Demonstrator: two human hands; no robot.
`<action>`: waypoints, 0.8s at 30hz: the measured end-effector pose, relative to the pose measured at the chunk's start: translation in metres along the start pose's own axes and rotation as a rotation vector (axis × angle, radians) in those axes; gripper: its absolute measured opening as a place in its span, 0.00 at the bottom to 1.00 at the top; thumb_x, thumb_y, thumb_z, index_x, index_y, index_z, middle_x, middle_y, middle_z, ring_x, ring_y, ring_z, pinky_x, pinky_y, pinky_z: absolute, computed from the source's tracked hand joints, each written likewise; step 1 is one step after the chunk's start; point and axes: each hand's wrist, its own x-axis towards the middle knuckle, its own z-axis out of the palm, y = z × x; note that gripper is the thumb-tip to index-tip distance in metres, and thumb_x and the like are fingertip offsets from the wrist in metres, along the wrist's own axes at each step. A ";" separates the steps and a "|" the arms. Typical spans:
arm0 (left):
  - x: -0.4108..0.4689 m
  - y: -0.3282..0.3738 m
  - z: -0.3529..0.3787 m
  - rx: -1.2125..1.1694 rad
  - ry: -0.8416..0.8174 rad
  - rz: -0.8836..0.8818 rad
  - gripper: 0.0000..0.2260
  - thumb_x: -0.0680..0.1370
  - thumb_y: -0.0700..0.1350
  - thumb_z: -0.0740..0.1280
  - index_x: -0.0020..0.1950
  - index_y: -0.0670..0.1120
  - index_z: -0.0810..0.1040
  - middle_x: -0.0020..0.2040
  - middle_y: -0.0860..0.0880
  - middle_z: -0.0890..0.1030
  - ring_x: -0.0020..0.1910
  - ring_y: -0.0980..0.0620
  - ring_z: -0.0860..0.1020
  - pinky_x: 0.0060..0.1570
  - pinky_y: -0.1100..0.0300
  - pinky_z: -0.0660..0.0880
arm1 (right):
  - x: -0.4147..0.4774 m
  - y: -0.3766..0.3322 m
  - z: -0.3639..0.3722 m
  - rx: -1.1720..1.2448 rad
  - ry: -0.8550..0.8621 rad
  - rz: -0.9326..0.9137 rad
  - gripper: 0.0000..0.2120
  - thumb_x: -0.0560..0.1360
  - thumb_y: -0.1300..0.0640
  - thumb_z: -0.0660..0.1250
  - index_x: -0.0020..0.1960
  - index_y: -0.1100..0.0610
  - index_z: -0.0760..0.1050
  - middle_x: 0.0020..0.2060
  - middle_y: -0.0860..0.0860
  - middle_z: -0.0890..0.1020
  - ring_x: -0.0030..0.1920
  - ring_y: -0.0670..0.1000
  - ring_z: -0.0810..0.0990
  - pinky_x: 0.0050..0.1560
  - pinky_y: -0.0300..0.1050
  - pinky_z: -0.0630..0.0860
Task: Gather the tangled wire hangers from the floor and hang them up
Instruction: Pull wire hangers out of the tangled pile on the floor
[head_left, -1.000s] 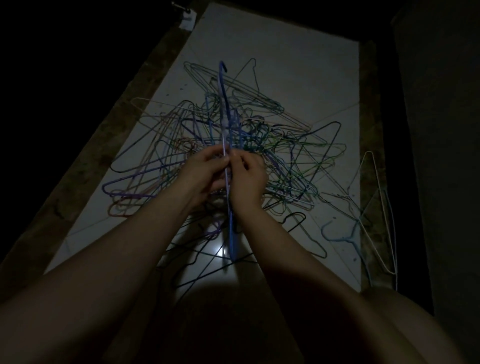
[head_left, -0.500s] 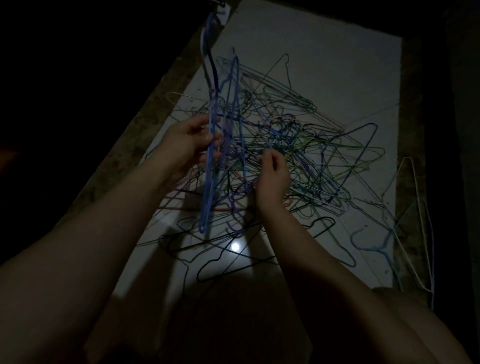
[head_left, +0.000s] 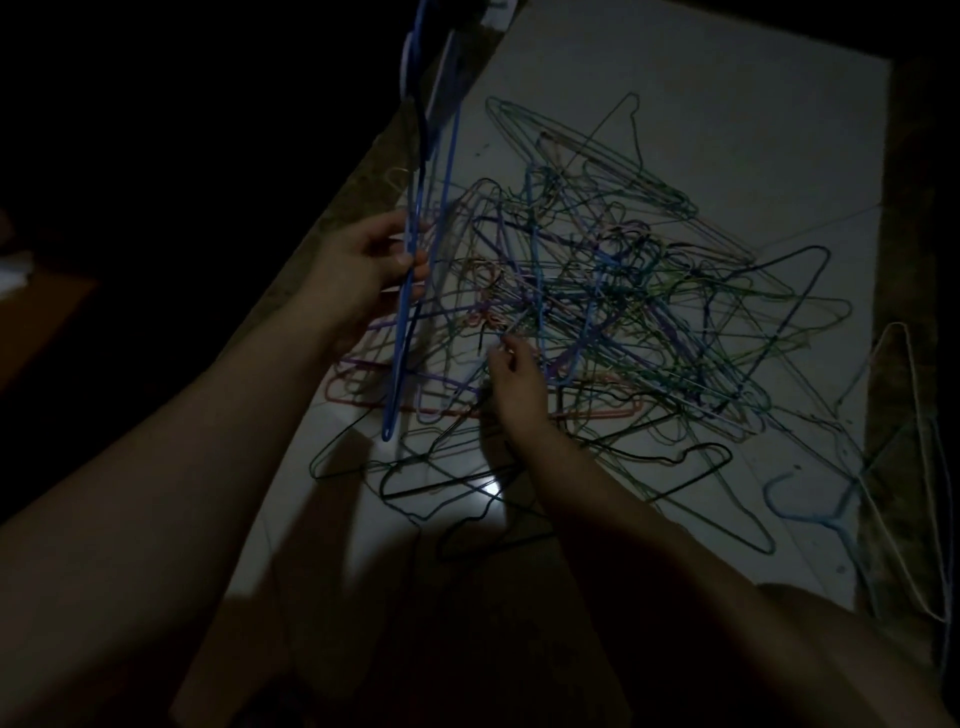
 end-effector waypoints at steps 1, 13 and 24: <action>0.000 -0.002 -0.002 0.005 0.007 -0.002 0.14 0.80 0.31 0.54 0.55 0.46 0.73 0.39 0.50 0.73 0.40 0.57 0.76 0.41 0.65 0.77 | 0.001 0.000 0.006 0.017 -0.033 0.009 0.21 0.82 0.52 0.56 0.74 0.55 0.61 0.59 0.53 0.74 0.52 0.51 0.73 0.48 0.40 0.68; 0.005 -0.024 -0.037 -0.087 0.075 -0.063 0.14 0.80 0.31 0.54 0.54 0.48 0.74 0.41 0.50 0.76 0.40 0.57 0.77 0.37 0.67 0.78 | 0.029 -0.014 0.049 -0.247 -0.165 -0.003 0.24 0.82 0.54 0.54 0.77 0.53 0.54 0.70 0.57 0.69 0.46 0.53 0.75 0.42 0.41 0.67; 0.014 -0.025 -0.031 -0.123 0.070 -0.012 0.13 0.80 0.33 0.55 0.57 0.47 0.72 0.41 0.50 0.75 0.41 0.56 0.78 0.41 0.64 0.78 | 0.018 -0.036 0.018 0.096 0.114 -0.061 0.22 0.76 0.58 0.69 0.68 0.59 0.71 0.60 0.55 0.78 0.57 0.53 0.78 0.61 0.52 0.75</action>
